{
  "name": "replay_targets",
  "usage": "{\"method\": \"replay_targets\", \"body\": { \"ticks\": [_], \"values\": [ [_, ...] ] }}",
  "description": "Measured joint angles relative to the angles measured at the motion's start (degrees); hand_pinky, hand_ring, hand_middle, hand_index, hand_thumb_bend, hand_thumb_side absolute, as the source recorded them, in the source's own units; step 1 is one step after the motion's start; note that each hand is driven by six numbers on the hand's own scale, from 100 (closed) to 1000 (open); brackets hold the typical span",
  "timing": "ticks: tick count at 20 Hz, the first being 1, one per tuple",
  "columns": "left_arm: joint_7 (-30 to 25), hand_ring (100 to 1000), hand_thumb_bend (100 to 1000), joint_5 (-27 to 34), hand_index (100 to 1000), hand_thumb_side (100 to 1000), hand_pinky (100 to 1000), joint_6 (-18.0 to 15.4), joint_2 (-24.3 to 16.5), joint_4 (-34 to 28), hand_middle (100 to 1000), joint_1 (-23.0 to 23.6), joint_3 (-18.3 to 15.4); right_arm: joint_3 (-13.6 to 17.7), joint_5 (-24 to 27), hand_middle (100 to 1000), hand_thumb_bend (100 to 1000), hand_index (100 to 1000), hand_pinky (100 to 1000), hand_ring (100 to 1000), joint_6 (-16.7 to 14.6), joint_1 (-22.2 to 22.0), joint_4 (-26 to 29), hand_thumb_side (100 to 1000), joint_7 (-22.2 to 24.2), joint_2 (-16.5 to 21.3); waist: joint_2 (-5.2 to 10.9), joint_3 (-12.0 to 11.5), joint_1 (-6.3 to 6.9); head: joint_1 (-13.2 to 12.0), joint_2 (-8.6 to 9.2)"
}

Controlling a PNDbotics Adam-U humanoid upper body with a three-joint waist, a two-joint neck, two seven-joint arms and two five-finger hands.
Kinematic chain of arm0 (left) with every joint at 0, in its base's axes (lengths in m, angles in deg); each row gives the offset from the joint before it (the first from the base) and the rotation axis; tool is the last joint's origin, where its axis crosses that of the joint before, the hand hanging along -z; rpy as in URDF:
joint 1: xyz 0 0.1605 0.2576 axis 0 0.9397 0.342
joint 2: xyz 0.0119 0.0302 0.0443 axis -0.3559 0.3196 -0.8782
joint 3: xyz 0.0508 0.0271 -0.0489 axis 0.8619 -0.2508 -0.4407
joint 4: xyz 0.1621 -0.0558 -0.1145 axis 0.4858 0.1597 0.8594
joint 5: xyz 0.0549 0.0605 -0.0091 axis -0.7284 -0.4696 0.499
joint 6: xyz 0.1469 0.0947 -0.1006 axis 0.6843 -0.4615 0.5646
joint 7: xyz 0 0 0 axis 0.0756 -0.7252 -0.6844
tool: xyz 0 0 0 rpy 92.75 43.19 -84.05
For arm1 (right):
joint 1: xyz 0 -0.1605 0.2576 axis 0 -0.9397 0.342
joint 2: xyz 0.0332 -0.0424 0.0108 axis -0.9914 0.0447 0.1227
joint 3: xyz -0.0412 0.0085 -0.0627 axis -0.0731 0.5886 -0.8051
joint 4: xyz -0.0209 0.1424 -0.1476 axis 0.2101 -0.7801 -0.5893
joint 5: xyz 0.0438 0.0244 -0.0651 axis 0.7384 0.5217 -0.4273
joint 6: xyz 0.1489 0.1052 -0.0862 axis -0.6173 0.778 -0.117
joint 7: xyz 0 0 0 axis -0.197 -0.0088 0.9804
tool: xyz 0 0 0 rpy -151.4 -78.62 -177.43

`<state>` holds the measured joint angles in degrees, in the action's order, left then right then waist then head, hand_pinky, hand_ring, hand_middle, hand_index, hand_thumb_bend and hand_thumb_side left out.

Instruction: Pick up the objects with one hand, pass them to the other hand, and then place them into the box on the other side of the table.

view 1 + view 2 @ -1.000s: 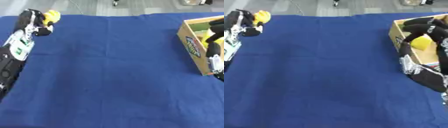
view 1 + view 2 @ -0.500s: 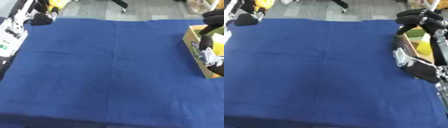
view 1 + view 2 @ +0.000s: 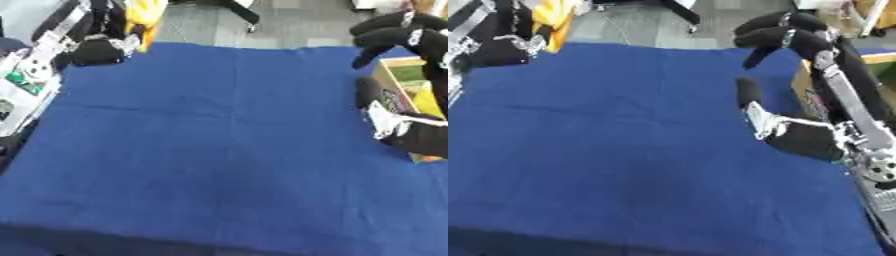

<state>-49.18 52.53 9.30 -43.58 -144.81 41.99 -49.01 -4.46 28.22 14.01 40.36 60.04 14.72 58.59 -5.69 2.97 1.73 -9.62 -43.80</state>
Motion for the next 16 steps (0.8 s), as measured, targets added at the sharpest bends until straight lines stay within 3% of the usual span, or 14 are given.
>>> {"method": "replay_targets", "body": {
  "ticks": [9, 10, 11, 16],
  "values": [
    [-7.2, 455, 100, 14.3, 504, 301, 602, 0.5, 1.9, -6.3, 402, -0.3, 5.2, -3.4, -9.4, 698, 218, 876, 734, 620, -4.3, 6.1, 0.0, 380, 11.7, -2.6, 0.0, -0.1, -0.09, 0.2, -0.01],
    [-7.7, 456, 100, 15.7, 504, 306, 603, 0.6, 1.9, -6.6, 400, -0.5, 5.7, -3.7, -10.5, 694, 259, 887, 731, 627, -4.8, 6.6, 0.0, 384, 13.1, -2.8, 0.0, 0.0, -0.13, 0.2, -0.01],
    [-8.2, 458, 100, 17.2, 504, 308, 604, 0.8, 1.9, -6.9, 402, -0.6, 6.1, -3.9, -11.8, 695, 231, 890, 729, 629, -5.2, 7.0, 0.0, 394, 14.5, -2.9, 0.0, 0.0, -0.15, 0.2, -0.01],
    [-10.2, 461, 100, 21.9, 504, 311, 605, 1.7, 1.9, -7.7, 403, -1.5, 8.2, -4.9, -16.8, 689, 269, 918, 723, 649, -6.8, 8.8, 0.0, 392, 19.1, -3.8, 0.0, 0.0, -0.15, 0.3, -0.01]
  ]
}}
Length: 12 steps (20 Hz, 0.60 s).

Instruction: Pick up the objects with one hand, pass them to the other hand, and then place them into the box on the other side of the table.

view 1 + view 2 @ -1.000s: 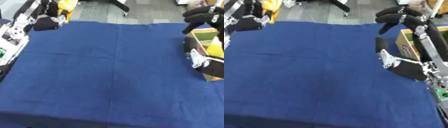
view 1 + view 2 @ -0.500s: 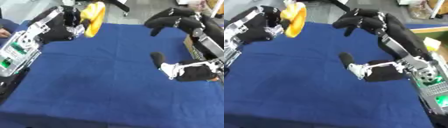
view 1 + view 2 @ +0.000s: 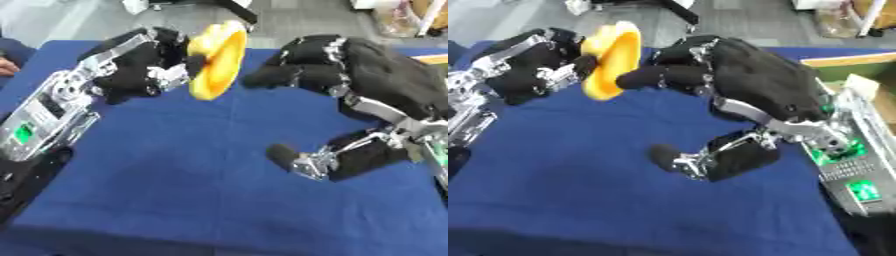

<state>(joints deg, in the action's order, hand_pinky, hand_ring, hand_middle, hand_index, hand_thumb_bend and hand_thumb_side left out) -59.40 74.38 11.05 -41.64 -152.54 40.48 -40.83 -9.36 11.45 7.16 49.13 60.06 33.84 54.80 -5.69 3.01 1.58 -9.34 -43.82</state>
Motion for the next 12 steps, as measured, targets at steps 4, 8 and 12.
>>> {"method": "replay_targets", "body": {
  "ticks": [4, 8, 12],
  "values": [
    [-1.7, 462, 100, 0.9, 505, 311, 607, 1.4, 0.0, -0.3, 403, -0.6, 1.9, -0.6, -3.6, 689, 280, 930, 723, 659, -0.9, 1.0, 0.0, 395, 0.9, -0.4, 0.0, 0.0, 0.0, 0.0, 0.0],
    [-3.8, 464, 100, 0.6, 506, 308, 608, 2.7, -0.1, 0.1, 404, -0.7, 3.7, -0.9, -6.1, 689, 282, 933, 710, 660, -1.3, 1.2, 0.0, 395, 1.2, -0.5, 0.0, 0.0, 0.0, 0.0, 0.0],
    [-5.5, 465, 100, -1.2, 506, 304, 610, 2.8, -0.6, 1.8, 404, -0.7, 4.6, -1.2, -7.2, 687, 284, 933, 713, 659, -1.6, 1.2, 0.0, 394, 1.1, -0.5, 0.0, 0.1, 0.0, -0.1, 0.0]
  ]
}}
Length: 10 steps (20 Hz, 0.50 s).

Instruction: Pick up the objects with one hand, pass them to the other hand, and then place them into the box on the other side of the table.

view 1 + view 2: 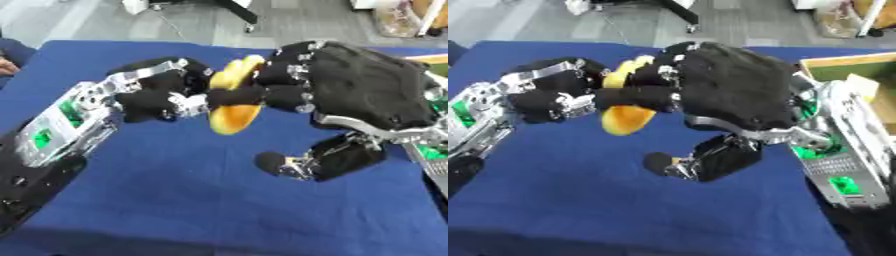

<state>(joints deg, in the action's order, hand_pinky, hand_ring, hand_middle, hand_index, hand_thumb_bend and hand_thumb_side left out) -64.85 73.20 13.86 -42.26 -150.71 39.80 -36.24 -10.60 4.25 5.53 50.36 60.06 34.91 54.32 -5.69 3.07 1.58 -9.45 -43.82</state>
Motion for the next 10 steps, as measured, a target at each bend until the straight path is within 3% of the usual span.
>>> {"method": "replay_targets", "body": {
  "ticks": [10],
  "values": [
    [-3.8, 469, 100, -7.3, 505, 289, 616, -2.6, -1.0, 4.8, 403, 0.7, 0.7, 0.0, -1.4, 686, 290, 932, 709, 655, 0.3, 0.0, 0.0, 389, -0.6, 0.0, 0.0, 0.1, 0.0, -0.1, 0.0]
  ]
}}
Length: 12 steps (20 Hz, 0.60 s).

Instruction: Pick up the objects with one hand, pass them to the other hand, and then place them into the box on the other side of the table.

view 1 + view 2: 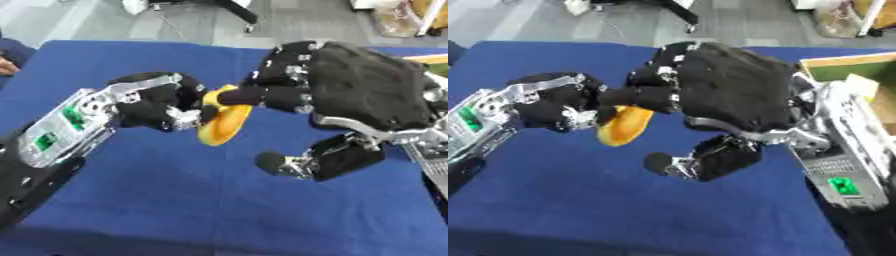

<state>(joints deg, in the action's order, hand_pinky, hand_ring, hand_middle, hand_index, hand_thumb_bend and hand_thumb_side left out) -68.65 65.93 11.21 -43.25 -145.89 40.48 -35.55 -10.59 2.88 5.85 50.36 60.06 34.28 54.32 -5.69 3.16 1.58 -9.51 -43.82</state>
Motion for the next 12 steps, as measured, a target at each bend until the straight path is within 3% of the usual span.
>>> {"method": "replay_targets", "body": {
  "ticks": [12],
  "values": [
    [-3.7, 471, 119, -6.4, 504, 261, 620, -2.9, -0.4, 1.1, 402, 0.3, 0.7, -0.1, -1.9, 674, 292, 913, 689, 634, 1.2, 0.0, 0.0, 389, -0.2, 0.0, 0.0, 0.1, 0.0, -0.1, 0.0]
  ]
}}
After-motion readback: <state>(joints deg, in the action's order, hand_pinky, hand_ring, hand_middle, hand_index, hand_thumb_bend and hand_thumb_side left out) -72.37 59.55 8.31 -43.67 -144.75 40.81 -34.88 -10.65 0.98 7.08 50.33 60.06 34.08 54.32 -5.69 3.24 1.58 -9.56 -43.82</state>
